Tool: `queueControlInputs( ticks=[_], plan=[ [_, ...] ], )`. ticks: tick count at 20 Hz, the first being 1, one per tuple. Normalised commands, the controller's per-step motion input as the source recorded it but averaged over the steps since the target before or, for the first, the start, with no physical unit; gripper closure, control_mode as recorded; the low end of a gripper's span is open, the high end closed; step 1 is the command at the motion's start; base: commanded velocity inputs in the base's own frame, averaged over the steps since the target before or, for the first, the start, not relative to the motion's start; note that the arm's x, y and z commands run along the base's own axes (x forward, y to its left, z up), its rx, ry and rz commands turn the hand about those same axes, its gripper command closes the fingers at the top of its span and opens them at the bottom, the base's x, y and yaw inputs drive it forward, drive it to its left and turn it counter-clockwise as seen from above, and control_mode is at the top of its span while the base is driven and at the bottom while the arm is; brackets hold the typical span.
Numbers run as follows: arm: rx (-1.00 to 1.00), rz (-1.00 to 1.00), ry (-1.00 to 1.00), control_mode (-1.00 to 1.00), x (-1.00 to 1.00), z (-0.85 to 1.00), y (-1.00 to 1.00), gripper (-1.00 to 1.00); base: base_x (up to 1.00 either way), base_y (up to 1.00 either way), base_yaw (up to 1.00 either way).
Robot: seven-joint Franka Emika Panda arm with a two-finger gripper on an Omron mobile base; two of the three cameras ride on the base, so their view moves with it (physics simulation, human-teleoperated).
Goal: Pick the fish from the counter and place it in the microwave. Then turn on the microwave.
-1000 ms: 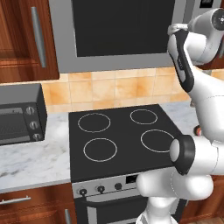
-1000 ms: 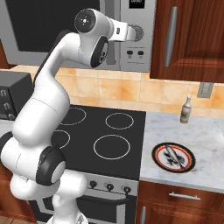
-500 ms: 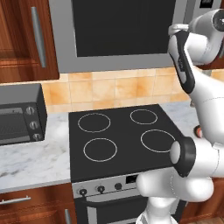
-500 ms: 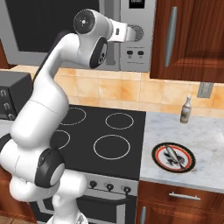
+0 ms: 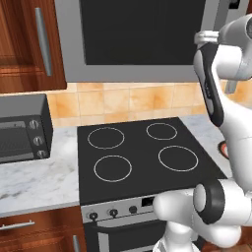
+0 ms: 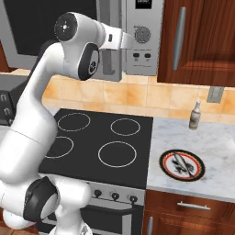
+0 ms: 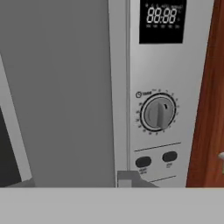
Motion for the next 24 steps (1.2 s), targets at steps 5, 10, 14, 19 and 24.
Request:
queueControlInputs(
  ticks=[5,10,14,19,24],
  plan=[
    [0.0,-0.12,0.0,-1.0,-1.0,0.12,0.13,1.0,0.0,0.0,0.0],
    [0.0,-0.12,0.0,-1.0,-1.0,0.02,0.28,1.0,0.0,0.0,0.0],
    [-0.01,-0.13,0.0,-1.0,-1.0,0.0,0.41,1.0,0.0,0.0,0.0],
    [-0.03,-0.12,0.0,-1.0,-1.0,0.0,0.39,1.0,0.0,0.0,0.0],
    [-0.04,-0.08,0.0,-1.0,-0.8,0.0,0.43,1.0,0.0,0.0,0.0]
  ],
)
